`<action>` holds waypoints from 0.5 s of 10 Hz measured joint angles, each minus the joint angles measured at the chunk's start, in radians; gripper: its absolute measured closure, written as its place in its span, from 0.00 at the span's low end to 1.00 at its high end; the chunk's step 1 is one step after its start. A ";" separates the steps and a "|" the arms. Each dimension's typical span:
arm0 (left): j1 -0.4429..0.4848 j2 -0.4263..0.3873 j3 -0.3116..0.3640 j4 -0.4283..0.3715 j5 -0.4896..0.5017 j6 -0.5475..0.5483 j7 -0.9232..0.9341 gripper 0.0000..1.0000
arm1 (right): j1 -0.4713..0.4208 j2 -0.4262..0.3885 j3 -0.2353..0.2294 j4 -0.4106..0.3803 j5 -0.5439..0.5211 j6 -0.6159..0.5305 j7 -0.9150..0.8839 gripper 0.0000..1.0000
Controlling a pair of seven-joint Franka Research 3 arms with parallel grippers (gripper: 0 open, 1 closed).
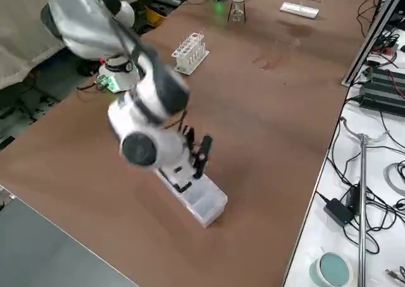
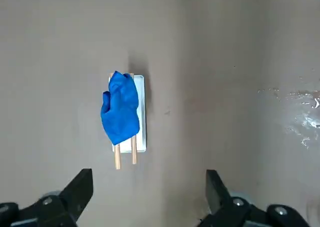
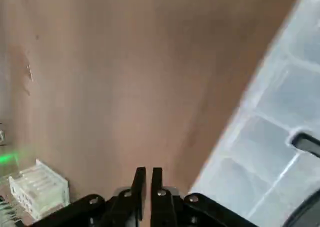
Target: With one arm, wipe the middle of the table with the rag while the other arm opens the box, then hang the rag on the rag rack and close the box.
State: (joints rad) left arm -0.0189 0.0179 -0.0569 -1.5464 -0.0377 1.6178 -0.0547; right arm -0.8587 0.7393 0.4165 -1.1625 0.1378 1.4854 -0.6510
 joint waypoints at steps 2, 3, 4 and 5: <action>0.001 0.003 0.000 0.000 0.001 0.000 0.000 0.01 | 0.093 -0.150 0.005 0.022 -0.073 -0.028 0.135 0.52; 0.003 0.004 0.001 0.000 0.002 0.000 0.000 0.01 | 0.156 -0.224 0.006 0.020 -0.127 -0.036 0.214 0.37; 0.003 0.005 0.001 0.000 0.002 0.000 -0.003 0.01 | 0.231 -0.284 0.007 0.011 -0.173 -0.042 0.315 0.21; 0.003 0.008 0.001 0.000 0.002 0.000 -0.004 0.01 | 0.307 -0.330 0.007 -0.010 -0.202 -0.043 0.418 0.06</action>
State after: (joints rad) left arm -0.0161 0.0262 -0.0560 -1.5463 -0.0356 1.6180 -0.0589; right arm -0.5513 0.4089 0.4234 -1.1721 -0.0638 1.4425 -0.2325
